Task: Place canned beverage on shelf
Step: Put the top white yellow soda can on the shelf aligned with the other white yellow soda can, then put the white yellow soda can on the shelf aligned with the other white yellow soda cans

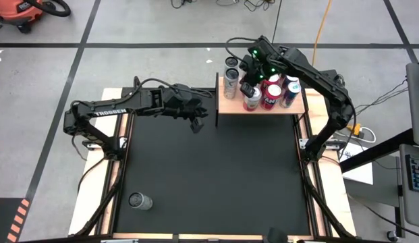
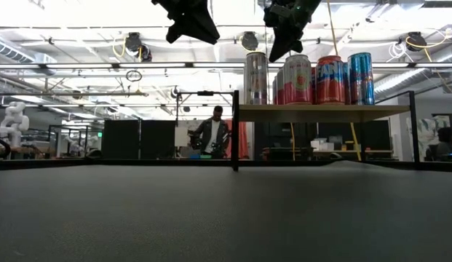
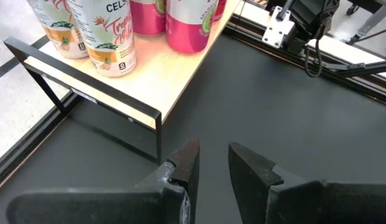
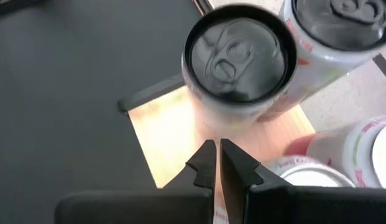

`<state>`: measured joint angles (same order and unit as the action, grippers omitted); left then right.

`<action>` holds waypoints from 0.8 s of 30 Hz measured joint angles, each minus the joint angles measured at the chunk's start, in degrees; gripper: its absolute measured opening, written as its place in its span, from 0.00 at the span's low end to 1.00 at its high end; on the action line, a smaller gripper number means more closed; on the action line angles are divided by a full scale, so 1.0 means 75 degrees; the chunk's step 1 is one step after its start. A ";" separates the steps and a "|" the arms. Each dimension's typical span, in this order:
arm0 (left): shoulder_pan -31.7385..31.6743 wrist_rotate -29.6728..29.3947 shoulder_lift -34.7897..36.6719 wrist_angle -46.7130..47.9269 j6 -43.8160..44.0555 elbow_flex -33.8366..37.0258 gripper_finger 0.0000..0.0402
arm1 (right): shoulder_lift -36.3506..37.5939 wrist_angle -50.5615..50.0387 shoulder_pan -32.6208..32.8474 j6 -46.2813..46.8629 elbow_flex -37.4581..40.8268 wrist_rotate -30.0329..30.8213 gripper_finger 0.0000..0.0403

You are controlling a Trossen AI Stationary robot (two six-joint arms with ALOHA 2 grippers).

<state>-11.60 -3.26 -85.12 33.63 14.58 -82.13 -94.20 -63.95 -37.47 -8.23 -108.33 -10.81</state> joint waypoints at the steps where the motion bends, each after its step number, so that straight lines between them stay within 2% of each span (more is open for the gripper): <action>1: 0.0000 0.0012 0.0000 0.0017 0.0077 0.0000 0.21 | 0.0032 -0.0056 0.0000 0.0000 0.0000 0.0003 0.00; 6: 0.0015 0.0843 0.0018 0.0272 0.0496 -0.0051 0.21 | 0.0493 -0.0134 0.0006 0.0197 0.0000 -0.0008 0.00; 10: 0.0091 0.1013 0.0057 0.1319 0.0600 -0.0677 0.21 | 0.1122 -0.0136 0.0007 0.0639 0.0000 -0.0491 0.00; 12: 0.0235 0.1019 0.0060 0.2301 0.0499 -0.1236 0.21 | 0.1488 -0.0136 0.0019 0.0906 0.0000 -0.0880 0.00; 18: 0.1211 0.1045 0.0075 0.4846 0.0599 -0.2996 0.21 | 0.2383 -0.0186 0.0431 0.1420 -0.0006 -0.1186 0.00; 21: 0.1892 0.1062 0.0073 0.5901 0.1178 -0.3631 0.21 | 0.2715 -0.0244 0.0728 0.1498 -0.0006 -0.1189 0.00; 24: 0.2546 0.1360 0.0087 0.6598 0.2031 -0.3832 0.21 | 0.2928 -0.0387 0.1000 0.1499 -0.0006 -0.1188 0.00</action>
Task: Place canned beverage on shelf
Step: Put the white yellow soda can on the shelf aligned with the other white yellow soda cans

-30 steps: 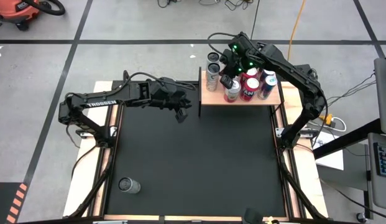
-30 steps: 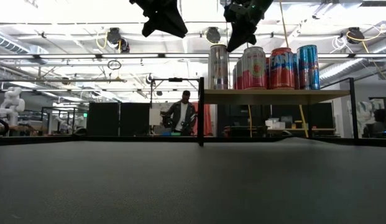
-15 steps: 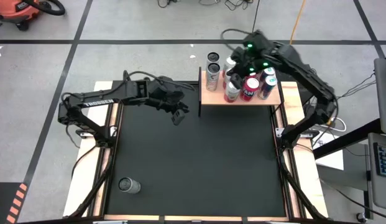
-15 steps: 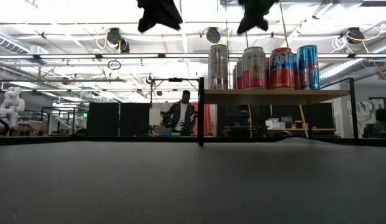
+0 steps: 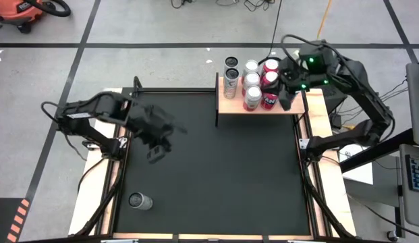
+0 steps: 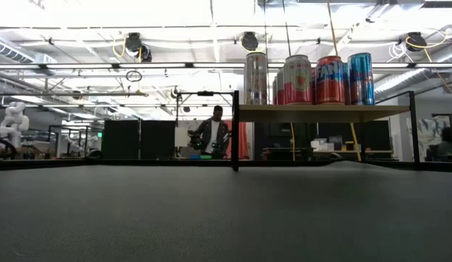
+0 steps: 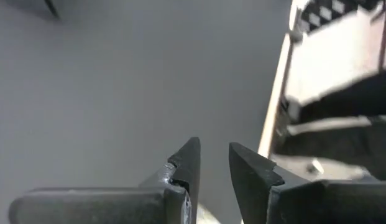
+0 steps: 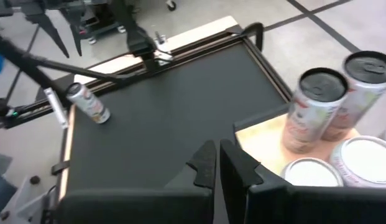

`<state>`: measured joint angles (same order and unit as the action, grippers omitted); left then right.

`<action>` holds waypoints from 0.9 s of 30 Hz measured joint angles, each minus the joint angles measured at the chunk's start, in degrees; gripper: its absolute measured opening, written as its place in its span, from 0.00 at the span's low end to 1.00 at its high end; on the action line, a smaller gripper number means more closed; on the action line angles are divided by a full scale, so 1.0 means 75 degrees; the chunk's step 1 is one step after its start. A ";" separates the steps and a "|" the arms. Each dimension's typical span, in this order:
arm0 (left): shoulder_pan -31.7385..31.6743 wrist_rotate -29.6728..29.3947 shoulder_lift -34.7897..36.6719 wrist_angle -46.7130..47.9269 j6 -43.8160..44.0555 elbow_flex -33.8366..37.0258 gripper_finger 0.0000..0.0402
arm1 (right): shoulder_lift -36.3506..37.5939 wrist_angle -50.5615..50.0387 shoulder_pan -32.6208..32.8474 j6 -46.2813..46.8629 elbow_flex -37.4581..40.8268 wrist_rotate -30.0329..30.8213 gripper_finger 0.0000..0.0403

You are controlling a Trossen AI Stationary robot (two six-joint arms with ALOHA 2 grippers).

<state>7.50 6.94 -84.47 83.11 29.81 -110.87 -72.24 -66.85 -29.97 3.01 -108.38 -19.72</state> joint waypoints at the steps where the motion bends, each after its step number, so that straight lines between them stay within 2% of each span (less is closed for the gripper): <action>1: 0.0211 0.0109 -0.0009 0.0192 0.0317 0.0003 0.21 | 0.0058 -0.0036 0.0085 0.0006 0.0000 0.0001 0.00; 6: 0.1071 0.0270 -0.0014 0.0805 0.2094 0.0195 0.21 | 0.0259 -0.0427 0.0408 0.0054 0.0000 0.0002 0.00; 11: 0.1476 0.0292 -0.0023 0.0906 0.4429 0.0586 0.21 | 0.0317 -0.0752 0.0647 -0.0036 0.0000 0.0005 0.00; 17: 0.2085 0.1119 -0.0026 0.0924 0.6685 0.1232 0.23 | 0.0320 -0.0871 0.0822 -0.0103 0.0000 0.0005 0.00; 21: 0.2542 0.1711 -0.0026 0.0927 0.7864 0.1538 0.30 | 0.0320 -0.0906 0.0934 -0.0100 0.0000 0.0005 0.00; 27: 0.3294 0.1613 -0.0023 0.0770 0.9273 0.1952 0.49 | 0.0320 -0.0925 0.1117 -0.0091 0.0000 0.0004 0.00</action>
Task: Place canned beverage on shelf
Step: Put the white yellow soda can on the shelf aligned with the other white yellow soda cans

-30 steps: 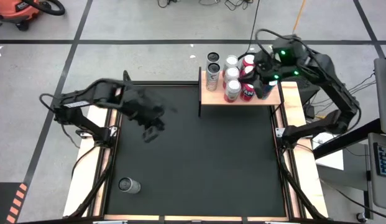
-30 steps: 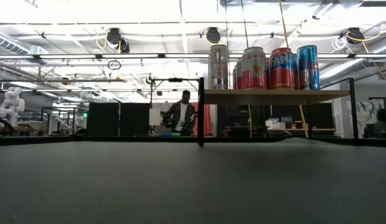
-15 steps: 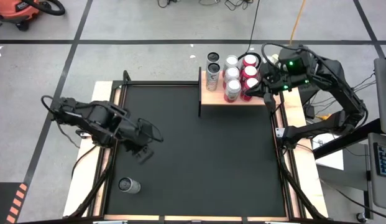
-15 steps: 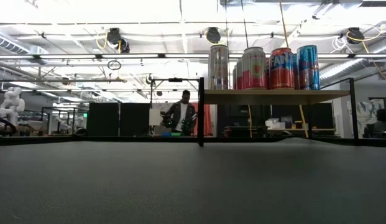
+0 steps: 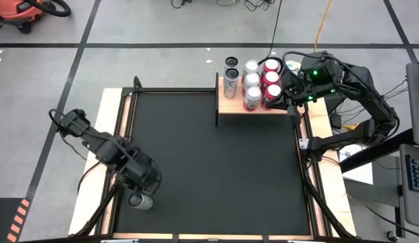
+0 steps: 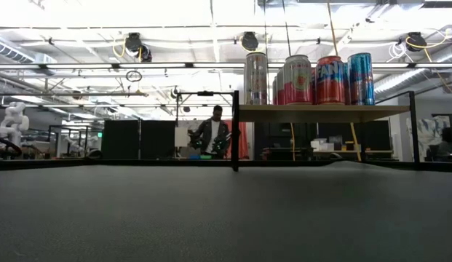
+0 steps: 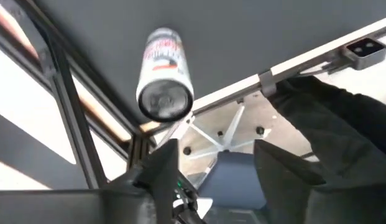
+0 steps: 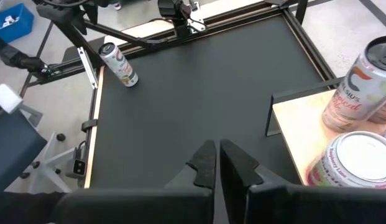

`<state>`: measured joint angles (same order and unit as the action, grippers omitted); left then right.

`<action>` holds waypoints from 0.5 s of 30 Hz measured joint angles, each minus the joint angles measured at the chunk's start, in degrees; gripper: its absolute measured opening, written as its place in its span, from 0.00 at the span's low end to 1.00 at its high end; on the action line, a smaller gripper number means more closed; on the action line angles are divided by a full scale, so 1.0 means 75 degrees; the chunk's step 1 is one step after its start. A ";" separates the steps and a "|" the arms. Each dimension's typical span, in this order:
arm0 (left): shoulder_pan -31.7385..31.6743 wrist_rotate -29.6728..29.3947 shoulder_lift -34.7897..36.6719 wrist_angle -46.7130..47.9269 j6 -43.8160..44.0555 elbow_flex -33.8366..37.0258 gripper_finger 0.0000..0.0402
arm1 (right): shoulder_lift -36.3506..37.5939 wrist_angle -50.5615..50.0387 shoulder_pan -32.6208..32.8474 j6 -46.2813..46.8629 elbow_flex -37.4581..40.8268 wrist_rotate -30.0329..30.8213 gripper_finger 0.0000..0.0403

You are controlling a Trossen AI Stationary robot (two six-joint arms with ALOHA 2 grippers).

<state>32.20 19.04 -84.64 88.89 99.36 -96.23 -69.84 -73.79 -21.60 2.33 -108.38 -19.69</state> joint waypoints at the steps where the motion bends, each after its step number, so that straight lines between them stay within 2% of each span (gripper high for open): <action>1: 0.0135 0.0004 0.0000 -0.0096 0.0281 0.0062 0.52 | 0.0000 -0.0024 0.0028 0.0000 0.0000 0.0001 0.00; 8: 0.1041 -0.0368 0.0000 -0.0540 0.1784 0.0678 0.74 | 0.0000 -0.0207 0.0104 -0.0003 0.0000 0.0001 0.00; 15: 0.1313 -0.0642 0.0003 -0.1488 0.1917 0.1529 0.79 | -0.0019 -0.0171 0.0101 -0.0119 0.0000 0.0006 0.00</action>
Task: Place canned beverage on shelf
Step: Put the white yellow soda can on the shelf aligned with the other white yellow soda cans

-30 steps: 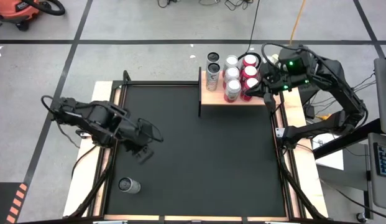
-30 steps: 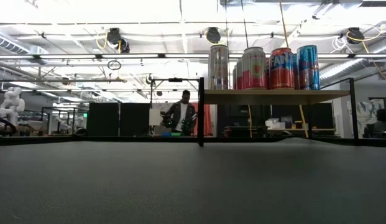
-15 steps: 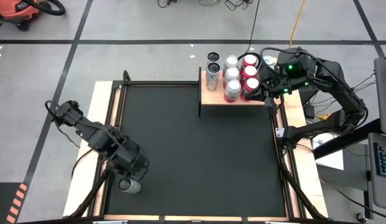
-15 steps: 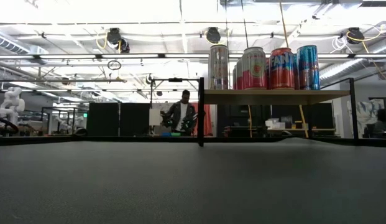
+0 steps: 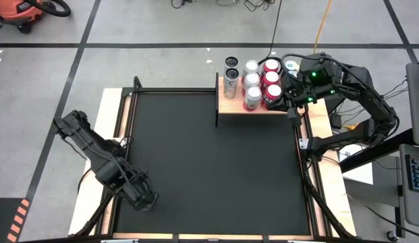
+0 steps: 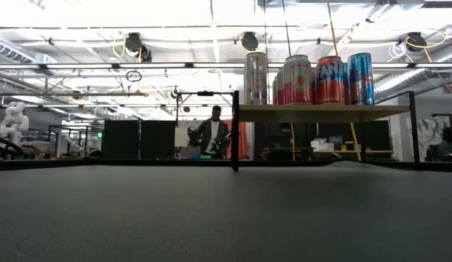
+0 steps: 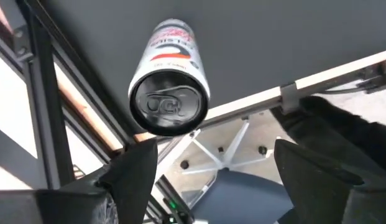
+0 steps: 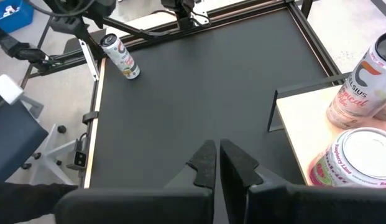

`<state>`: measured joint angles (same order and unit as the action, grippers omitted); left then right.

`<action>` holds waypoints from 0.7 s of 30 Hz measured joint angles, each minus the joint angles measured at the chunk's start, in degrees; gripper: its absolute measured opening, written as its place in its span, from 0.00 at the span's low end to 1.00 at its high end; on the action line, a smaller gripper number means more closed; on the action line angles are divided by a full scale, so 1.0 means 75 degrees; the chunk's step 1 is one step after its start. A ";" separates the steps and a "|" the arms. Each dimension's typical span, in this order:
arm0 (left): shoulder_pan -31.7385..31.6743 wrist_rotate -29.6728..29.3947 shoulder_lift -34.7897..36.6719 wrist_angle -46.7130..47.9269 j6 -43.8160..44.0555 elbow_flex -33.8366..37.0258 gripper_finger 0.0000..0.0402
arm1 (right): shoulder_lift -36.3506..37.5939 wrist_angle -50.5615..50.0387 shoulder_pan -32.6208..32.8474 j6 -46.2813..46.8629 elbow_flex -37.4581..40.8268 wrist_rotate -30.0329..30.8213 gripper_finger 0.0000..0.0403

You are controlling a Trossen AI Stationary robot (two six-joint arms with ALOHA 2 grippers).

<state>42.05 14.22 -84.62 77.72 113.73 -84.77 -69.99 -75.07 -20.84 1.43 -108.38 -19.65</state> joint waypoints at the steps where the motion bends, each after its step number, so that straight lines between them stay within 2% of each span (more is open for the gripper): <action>1: 0.0012 0.0016 0.0000 -0.0123 0.0003 0.0145 0.79 | -0.0001 0.0000 0.0000 0.0006 0.0003 -0.0002 0.00; 7: 0.0013 0.0113 -0.0003 -0.0034 0.0259 0.0593 0.79 | 0.0000 -0.0038 0.0000 0.0175 0.0003 -0.0002 0.00; 21: 0.0070 -0.0368 -0.0003 0.0331 0.0251 0.0622 0.79 | -0.0001 0.0015 0.0000 0.0200 0.0003 -0.0002 0.00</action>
<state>42.57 11.46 -84.64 80.20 115.62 -80.10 -70.00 -74.96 -20.84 2.93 -108.36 -19.66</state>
